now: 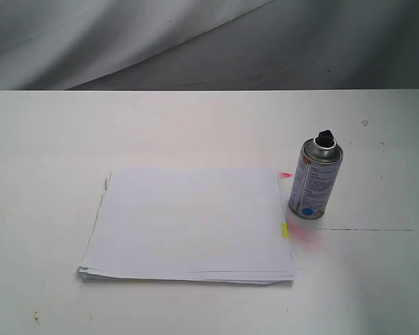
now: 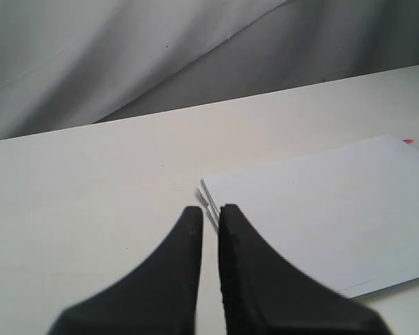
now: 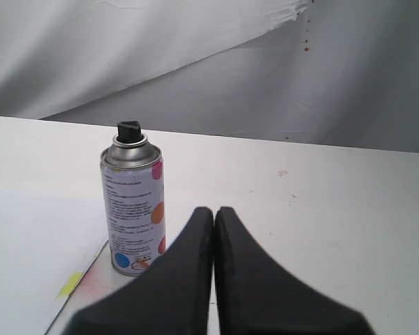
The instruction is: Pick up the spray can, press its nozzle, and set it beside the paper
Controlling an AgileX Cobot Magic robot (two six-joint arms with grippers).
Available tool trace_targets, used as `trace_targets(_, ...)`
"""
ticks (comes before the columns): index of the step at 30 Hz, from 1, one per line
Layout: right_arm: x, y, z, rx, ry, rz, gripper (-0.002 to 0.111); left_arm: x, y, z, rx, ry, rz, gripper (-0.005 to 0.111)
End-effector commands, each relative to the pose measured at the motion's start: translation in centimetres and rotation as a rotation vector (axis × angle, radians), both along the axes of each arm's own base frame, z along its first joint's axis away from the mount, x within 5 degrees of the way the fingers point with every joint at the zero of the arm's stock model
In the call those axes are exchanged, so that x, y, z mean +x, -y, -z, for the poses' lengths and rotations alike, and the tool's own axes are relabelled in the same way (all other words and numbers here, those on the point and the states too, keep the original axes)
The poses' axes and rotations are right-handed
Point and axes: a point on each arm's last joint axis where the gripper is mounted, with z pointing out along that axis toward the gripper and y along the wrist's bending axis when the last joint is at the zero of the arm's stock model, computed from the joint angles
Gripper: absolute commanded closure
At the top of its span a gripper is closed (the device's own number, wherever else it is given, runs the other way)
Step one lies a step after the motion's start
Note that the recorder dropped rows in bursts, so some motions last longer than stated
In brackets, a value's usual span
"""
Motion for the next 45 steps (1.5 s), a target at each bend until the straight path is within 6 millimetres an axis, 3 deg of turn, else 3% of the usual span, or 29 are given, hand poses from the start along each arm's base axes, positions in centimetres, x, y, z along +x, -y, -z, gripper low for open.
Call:
trace_targets(1,0.0,0.0,0.1,-0.001,0.0,0.007,0.108,0.0,0.0,0.1,-0.012,0.001,-0.002,0.097)
trace_targets(31,-0.1,0.0,0.1,0.003,-0.015,0.005,0.108,0.0,0.0,0.1,-0.012,0.001,-0.002,0.097)
trace_targets(33,-0.3,0.0,-1.1,0.004,0.0,0.003,0.108,0.0,0.0,0.1,-0.012,0.001,-0.002,0.097)
trace_targets(39,-0.5,0.2,-7.3,-0.04,0.074,0.01,0.108,0.0,0.0,0.1,-0.012,0.001,-0.002,0.097)
trace_targets(42,0.3,0.1,-10.0,-0.045,0.071,0.011,0.108,0.0,0.0,0.1,-0.012,0.001,-0.002,0.097)
trace_targets(45,1.4,0.0,-11.3,-0.065,0.056,0.015,0.108,0.0,0.0,0.1,-0.012,0.001,-0.002,0.097)
